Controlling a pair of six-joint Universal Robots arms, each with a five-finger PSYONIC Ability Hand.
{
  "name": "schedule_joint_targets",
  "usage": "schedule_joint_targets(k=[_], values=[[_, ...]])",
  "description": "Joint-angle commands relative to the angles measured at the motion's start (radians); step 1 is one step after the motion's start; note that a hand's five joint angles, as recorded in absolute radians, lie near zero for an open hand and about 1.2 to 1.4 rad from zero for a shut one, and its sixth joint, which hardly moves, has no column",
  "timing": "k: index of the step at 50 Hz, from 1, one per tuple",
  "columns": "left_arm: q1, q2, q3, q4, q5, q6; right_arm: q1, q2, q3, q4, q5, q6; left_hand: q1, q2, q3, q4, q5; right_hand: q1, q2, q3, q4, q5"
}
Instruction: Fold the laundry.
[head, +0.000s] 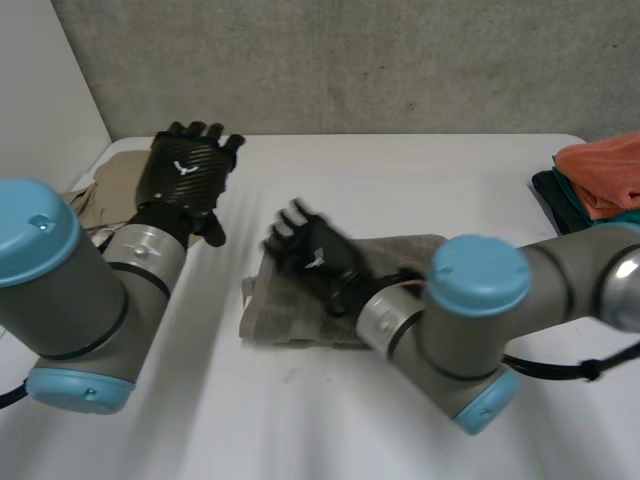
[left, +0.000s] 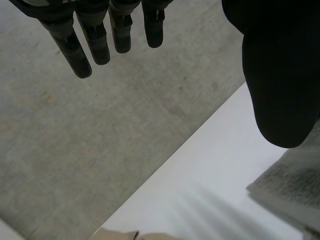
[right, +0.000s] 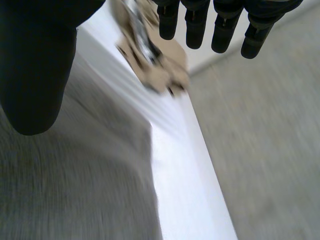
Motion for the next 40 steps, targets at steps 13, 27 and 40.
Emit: schedule_joint_targets(k=[13,27,40], values=[[-0.108,-0.107,0.074,-0.001,-0.005,0.000,-0.386,-0.145,0.249,0.269,0.063,0.107,-0.015,-0.032,-0.038,-0.027,-0.048,0.838,0.852,0.854,0.855,0.845],[-0.083,-0.023,0.035,-0.009,-0.013,0.002,-0.116,-0.173,0.092,-0.004,0.143,-0.008,-0.015,-0.032,-0.038,-0.027,-0.048,1.167,1.181,1.183,1.184,1.175],[-0.025,0.014,0.026,-0.010,-0.143,-0.046,0.053,-0.015,0.069,-0.061,-0.157,0.054,-0.015,-0.032,-0.038,-0.027,-0.048,0.098,0.112,0.114,0.115,0.105]])
